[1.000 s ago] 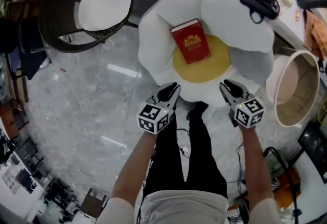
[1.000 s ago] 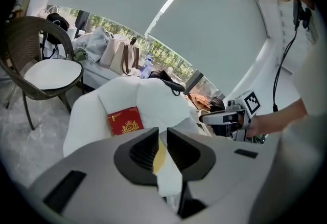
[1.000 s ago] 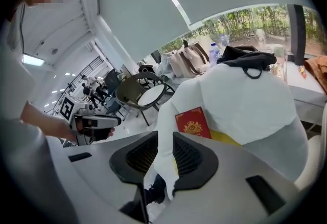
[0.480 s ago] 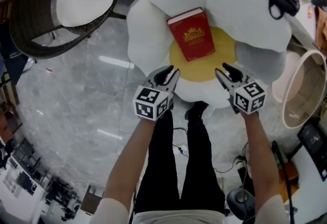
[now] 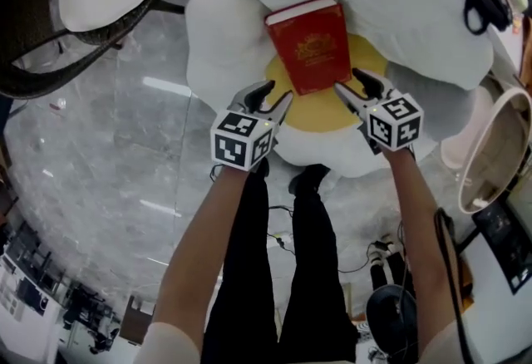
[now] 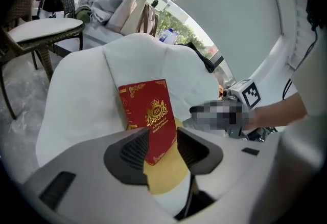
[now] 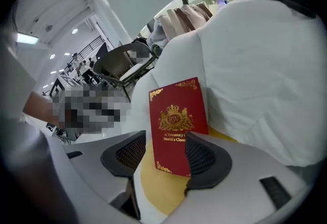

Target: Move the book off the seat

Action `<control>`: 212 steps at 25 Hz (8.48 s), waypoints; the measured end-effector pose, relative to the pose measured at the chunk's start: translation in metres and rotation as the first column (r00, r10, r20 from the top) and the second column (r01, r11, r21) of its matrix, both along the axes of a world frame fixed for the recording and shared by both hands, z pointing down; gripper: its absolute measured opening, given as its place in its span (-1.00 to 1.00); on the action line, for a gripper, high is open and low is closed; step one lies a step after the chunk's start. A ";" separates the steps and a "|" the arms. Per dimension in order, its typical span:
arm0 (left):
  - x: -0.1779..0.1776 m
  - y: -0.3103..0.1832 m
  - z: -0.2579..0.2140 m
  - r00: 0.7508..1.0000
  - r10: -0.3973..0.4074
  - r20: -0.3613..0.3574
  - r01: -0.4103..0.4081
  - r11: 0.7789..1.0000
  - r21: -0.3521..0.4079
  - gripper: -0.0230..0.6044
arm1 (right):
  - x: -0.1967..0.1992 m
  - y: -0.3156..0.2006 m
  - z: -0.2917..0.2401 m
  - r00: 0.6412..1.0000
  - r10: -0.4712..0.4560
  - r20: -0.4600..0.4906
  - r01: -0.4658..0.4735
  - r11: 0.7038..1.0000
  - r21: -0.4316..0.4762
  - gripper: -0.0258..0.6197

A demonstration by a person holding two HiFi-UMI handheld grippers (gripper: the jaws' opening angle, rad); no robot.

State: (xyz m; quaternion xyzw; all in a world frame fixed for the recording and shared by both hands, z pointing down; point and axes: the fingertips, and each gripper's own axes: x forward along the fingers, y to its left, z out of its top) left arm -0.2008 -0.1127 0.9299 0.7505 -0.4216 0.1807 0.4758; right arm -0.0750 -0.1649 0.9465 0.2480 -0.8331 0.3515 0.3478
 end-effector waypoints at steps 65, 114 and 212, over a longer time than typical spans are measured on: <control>0.133 0.014 -0.289 0.997 0.025 0.074 -0.037 0.985 0.166 -0.30 | 0.129 0.046 -0.307 0.971 0.237 -0.030 -0.221 0.937 0.270 -0.07; 0.262 0.125 -0.609 0.839 0.532 0.112 -0.523 0.733 0.434 -0.30 | 0.240 0.241 -0.590 0.661 0.738 0.132 -0.715 0.567 0.409 -0.12; 0.851 0.018 -0.068 0.763 0.645 0.051 -0.646 0.764 -0.004 -0.20 | 0.805 0.191 -0.081 0.488 0.872 0.042 -0.872 0.489 -0.019 -0.12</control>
